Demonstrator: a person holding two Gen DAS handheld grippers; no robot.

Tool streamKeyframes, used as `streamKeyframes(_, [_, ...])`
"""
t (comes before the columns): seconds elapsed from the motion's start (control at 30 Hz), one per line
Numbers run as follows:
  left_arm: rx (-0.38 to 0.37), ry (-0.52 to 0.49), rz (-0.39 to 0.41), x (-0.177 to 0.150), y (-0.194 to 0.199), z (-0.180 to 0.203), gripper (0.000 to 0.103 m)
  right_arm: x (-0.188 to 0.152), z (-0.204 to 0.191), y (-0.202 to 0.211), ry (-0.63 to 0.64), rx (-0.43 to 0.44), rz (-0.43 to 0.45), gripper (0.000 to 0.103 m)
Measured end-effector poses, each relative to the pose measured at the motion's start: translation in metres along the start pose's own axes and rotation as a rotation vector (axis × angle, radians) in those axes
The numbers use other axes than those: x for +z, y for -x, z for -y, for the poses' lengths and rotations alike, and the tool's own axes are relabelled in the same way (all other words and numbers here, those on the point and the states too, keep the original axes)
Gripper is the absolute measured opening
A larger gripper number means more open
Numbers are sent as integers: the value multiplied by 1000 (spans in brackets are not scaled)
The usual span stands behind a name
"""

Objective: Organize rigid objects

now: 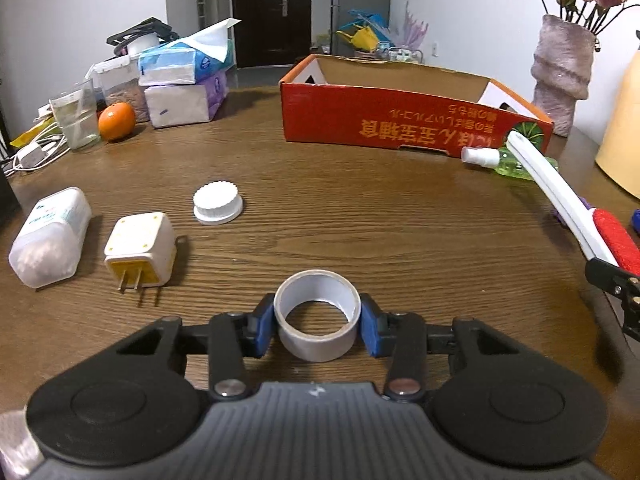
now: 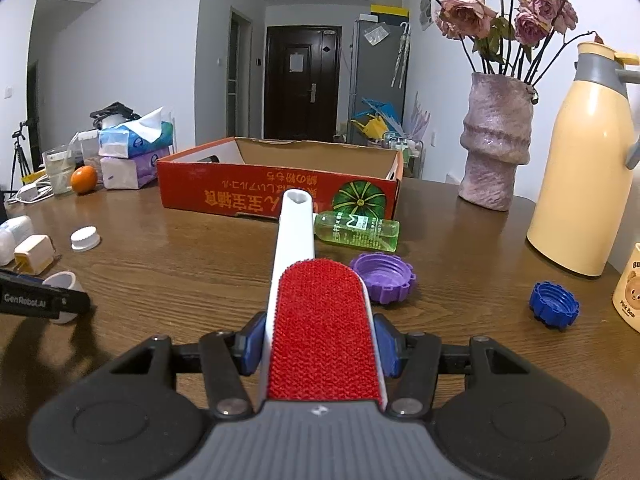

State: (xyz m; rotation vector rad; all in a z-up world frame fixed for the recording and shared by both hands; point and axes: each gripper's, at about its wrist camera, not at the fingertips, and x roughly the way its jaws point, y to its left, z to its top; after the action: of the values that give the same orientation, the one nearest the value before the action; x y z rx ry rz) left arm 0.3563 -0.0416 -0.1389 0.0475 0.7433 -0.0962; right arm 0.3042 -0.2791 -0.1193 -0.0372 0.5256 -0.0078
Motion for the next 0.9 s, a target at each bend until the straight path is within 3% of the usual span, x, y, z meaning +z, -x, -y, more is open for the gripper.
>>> streamKeyframes(0.47, [-5,-11,44,1,9,3,43,0,0,8,-22,-21,32,54])
streamKeyframes(0.9, [-21,-36,140,16,35,12,43,13,1,16,-75,-45,80,54])
